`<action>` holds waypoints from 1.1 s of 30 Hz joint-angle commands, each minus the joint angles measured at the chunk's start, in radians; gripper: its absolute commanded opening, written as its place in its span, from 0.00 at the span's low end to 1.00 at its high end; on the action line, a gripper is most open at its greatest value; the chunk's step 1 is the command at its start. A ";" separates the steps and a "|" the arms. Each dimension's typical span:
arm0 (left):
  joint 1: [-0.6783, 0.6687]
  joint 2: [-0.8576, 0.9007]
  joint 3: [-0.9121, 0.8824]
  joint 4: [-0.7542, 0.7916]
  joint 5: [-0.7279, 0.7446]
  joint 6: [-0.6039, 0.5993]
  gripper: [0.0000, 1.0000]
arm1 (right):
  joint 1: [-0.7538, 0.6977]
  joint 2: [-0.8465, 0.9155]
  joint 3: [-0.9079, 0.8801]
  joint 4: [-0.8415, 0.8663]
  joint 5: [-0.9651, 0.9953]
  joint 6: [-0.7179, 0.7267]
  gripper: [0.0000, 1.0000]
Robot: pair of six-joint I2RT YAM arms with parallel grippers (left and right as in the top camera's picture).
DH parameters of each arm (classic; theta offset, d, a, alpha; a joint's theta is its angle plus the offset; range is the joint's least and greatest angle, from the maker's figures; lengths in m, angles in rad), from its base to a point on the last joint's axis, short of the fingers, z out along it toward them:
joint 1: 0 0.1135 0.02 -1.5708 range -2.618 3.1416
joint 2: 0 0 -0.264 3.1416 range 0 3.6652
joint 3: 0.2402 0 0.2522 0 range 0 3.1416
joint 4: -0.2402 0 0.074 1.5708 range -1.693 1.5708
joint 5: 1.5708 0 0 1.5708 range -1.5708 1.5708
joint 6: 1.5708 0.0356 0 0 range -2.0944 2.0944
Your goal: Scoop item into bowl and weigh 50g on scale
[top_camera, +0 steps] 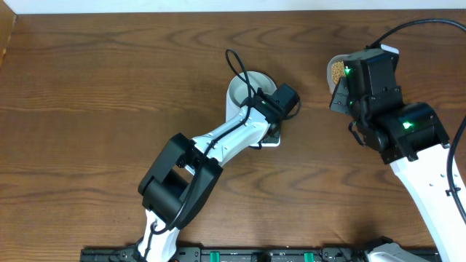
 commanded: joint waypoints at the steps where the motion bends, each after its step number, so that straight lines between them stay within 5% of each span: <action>1: 0.021 0.053 -0.002 -0.011 -0.016 0.002 0.07 | -0.011 0.001 0.017 0.005 0.020 -0.014 0.01; 33: 0.047 0.056 0.003 -0.023 -0.002 0.007 0.07 | -0.011 0.001 0.017 0.008 0.039 -0.014 0.01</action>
